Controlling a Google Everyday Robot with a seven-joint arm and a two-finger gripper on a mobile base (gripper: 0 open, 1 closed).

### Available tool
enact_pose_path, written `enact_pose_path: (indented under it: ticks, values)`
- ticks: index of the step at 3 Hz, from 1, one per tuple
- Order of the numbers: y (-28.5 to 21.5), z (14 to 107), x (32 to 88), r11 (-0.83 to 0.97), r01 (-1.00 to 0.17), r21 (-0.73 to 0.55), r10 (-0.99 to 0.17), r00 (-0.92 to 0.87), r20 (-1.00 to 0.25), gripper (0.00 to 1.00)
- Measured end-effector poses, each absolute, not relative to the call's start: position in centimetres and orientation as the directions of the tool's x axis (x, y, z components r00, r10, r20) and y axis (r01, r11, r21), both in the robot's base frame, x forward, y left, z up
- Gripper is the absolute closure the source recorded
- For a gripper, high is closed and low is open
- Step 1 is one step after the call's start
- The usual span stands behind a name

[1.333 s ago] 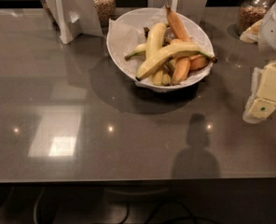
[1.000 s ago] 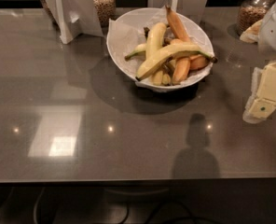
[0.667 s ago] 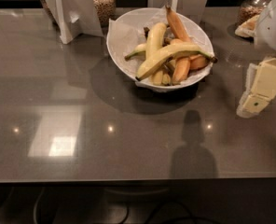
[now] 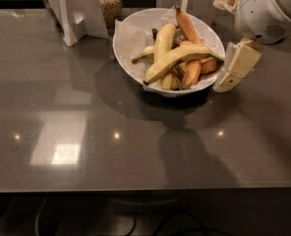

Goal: Pick banana from white bowl

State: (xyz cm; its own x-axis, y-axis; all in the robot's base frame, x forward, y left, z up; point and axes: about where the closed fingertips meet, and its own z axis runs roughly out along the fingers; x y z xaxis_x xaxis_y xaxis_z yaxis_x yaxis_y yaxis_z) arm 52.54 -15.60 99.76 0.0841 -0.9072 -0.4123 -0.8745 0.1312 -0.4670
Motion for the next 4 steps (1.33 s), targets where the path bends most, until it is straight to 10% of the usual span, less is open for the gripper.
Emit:
enact_pose_path:
  ticks: [4]
  values:
    - [-12.1, 98.8, 58.4, -0.03, -0.828, -0.56, -0.883, 0.285, -0.373, 0.0]
